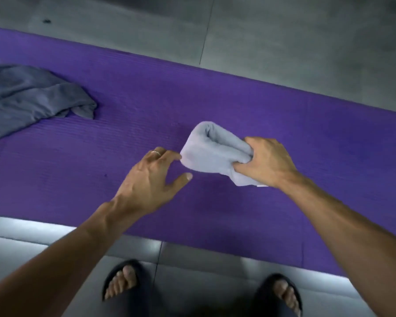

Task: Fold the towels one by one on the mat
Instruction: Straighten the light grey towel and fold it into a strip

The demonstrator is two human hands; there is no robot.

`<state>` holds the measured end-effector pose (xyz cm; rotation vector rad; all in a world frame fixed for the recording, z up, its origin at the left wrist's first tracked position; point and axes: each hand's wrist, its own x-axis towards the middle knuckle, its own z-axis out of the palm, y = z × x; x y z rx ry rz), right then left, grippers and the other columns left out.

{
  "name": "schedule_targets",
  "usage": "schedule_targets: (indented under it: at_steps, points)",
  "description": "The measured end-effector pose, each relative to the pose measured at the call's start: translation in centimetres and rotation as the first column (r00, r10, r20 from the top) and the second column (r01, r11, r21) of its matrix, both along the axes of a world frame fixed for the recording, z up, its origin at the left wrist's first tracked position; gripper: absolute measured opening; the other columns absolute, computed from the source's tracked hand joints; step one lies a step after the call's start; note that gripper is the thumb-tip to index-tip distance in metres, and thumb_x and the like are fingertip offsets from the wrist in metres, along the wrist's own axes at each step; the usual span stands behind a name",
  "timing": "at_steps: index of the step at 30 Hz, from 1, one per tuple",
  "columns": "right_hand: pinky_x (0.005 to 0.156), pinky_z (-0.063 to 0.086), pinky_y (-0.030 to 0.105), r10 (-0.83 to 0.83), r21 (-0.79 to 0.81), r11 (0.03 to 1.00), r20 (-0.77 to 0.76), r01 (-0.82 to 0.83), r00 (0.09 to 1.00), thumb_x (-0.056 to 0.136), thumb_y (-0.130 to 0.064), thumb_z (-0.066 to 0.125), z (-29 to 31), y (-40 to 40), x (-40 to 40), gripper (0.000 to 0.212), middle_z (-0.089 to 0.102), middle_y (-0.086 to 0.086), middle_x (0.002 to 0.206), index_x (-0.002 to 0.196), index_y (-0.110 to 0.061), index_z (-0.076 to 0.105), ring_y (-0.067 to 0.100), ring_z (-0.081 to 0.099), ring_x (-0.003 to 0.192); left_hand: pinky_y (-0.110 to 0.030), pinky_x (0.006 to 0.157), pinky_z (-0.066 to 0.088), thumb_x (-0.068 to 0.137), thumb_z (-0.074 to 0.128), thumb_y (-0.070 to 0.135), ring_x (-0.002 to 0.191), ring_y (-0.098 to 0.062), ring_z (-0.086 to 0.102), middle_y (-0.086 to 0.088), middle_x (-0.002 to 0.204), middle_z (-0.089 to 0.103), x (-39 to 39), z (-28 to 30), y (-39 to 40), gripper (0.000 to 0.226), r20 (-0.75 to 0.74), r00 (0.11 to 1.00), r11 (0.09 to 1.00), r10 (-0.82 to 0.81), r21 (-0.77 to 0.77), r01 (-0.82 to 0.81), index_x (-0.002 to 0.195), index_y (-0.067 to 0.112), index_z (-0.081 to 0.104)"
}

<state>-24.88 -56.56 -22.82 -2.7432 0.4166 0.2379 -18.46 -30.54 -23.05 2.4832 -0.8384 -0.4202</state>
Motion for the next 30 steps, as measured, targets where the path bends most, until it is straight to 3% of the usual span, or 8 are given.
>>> schedule_targets:
  at_steps: [6, 11, 19, 25, 30]
  points:
    - [0.063, 0.039, 0.030, -0.195, 0.035, 0.980, -0.076, 0.198, 0.978, 0.071, -0.049, 0.067, 12.2, 0.1, -4.2, 0.035, 0.058, -0.006, 0.070, 0.067, -0.026, 0.040, 0.025, 0.054, 0.069, -0.039, 0.079, 0.053, 0.077, 0.037, 0.064, 0.104, -0.022, 0.058, -0.001, 0.112, 0.057, -2.0, 11.5, -1.1, 0.068, -0.050, 0.992, 0.990, -0.114, 0.073, 0.118, 0.119, 0.017, 0.060]
    - [0.061, 0.044, 0.029, -0.357, 0.043, 0.932, -0.048, 0.359, 0.933, 0.069, -0.050, 0.066, 24.6, -1.0, -7.6, 0.032, 0.062, -0.003, 0.071, 0.079, -0.023, 0.053, 0.025, 0.060, 0.068, -0.032, 0.066, 0.052, 0.079, 0.040, 0.058, 0.085, -0.021, 0.064, 0.000, 0.101, 0.061, -4.2, 22.3, -5.3, 0.056, -0.021, 0.973, 0.967, -0.231, 0.102, 0.232, 0.109, 0.017, 0.063]
    - [0.062, 0.042, 0.028, -0.548, 0.071, 0.835, 0.005, 0.546, 0.836, 0.072, -0.046, 0.065, 43.2, -7.5, -15.1, 0.028, 0.062, -0.003, 0.075, 0.083, -0.022, 0.054, 0.025, 0.058, 0.072, -0.030, 0.061, 0.052, 0.075, 0.037, 0.062, 0.077, -0.018, 0.068, 0.006, 0.091, 0.067, -10.9, 39.7, -14.4, 0.054, 0.042, 0.931, 0.914, -0.361, 0.215, 0.345, 0.097, 0.023, 0.067]
    - [0.064, 0.044, 0.029, -0.589, 0.104, 0.807, 0.065, 0.581, 0.806, 0.072, -0.044, 0.064, 54.6, -14.9, -22.1, 0.025, 0.058, -0.004, 0.074, 0.081, -0.023, 0.052, 0.026, 0.058, 0.074, -0.031, 0.078, 0.052, 0.088, 0.052, 0.055, 0.099, -0.016, 0.065, 0.007, 0.108, 0.065, -17.9, 50.4, -22.5, 0.042, 0.114, 0.924, 0.919, -0.366, 0.203, 0.339, 0.116, 0.025, 0.061]
    - [0.060, 0.041, 0.027, -0.573, 0.115, 0.819, 0.105, 0.562, 0.813, 0.072, -0.043, 0.063, 61.8, -21.1, -26.3, 0.023, 0.059, -0.006, 0.070, 0.077, -0.024, 0.051, 0.024, 0.058, 0.069, -0.030, 0.081, 0.050, 0.089, 0.051, 0.055, 0.102, -0.015, 0.064, 0.007, 0.112, 0.066, -22.6, 56.5, -29.2, 0.044, 0.154, 0.933, 0.938, -0.326, 0.175, 0.300, 0.120, 0.025, 0.060]
